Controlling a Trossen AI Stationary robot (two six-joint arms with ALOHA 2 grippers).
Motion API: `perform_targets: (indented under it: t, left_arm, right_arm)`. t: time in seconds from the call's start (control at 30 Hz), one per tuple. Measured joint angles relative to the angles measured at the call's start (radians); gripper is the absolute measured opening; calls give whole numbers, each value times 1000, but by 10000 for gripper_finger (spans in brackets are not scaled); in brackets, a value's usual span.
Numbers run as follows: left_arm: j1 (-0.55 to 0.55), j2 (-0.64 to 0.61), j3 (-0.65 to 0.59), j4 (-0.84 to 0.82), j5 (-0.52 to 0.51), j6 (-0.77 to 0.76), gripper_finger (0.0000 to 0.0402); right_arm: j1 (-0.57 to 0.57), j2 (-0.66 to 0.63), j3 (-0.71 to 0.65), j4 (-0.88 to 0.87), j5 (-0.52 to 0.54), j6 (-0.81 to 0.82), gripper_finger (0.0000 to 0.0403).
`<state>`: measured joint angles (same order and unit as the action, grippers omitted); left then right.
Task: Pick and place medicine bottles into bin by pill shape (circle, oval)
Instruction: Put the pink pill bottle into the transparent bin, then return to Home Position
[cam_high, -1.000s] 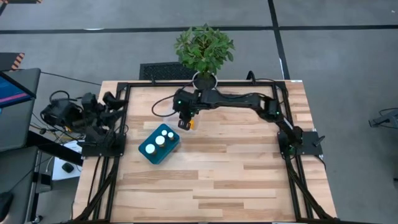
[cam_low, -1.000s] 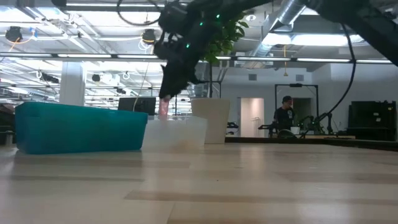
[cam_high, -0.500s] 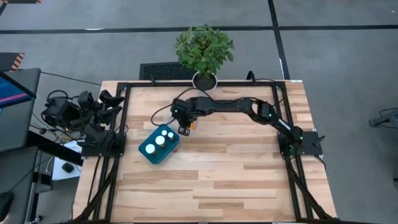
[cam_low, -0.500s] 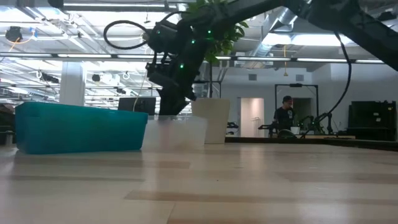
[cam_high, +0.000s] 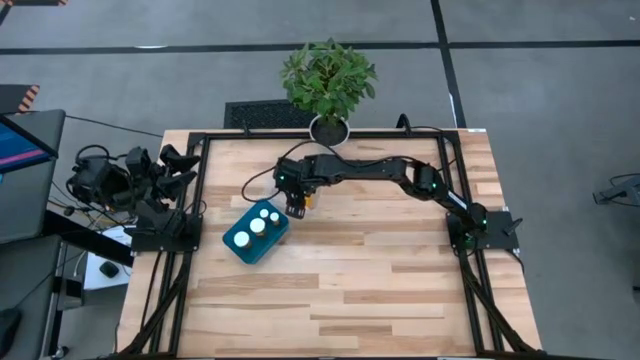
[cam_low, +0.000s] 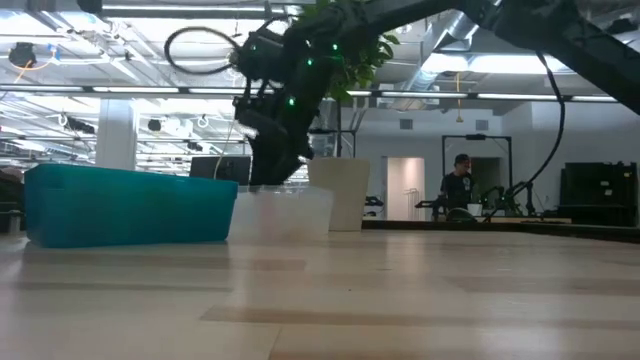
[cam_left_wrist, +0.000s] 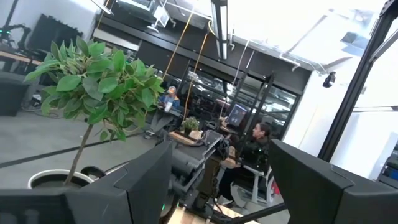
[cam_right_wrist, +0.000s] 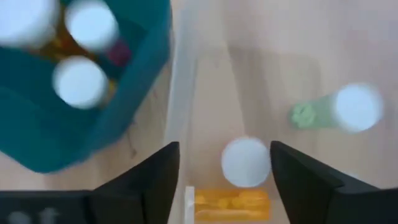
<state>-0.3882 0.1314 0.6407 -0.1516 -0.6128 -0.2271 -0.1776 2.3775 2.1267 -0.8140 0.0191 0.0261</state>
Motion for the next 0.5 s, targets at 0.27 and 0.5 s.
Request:
perform_targets:
  t: [0.27,0.5]
  left_arm:
    - [0,0,0,0,-9,-16,258]
    - [0,0,0,31,-122,-50,258]
  right_arm:
    - [-2,-48,215,-106,-46,-35,271]
    - [-10,-350,127,-148,-52,-84,271]
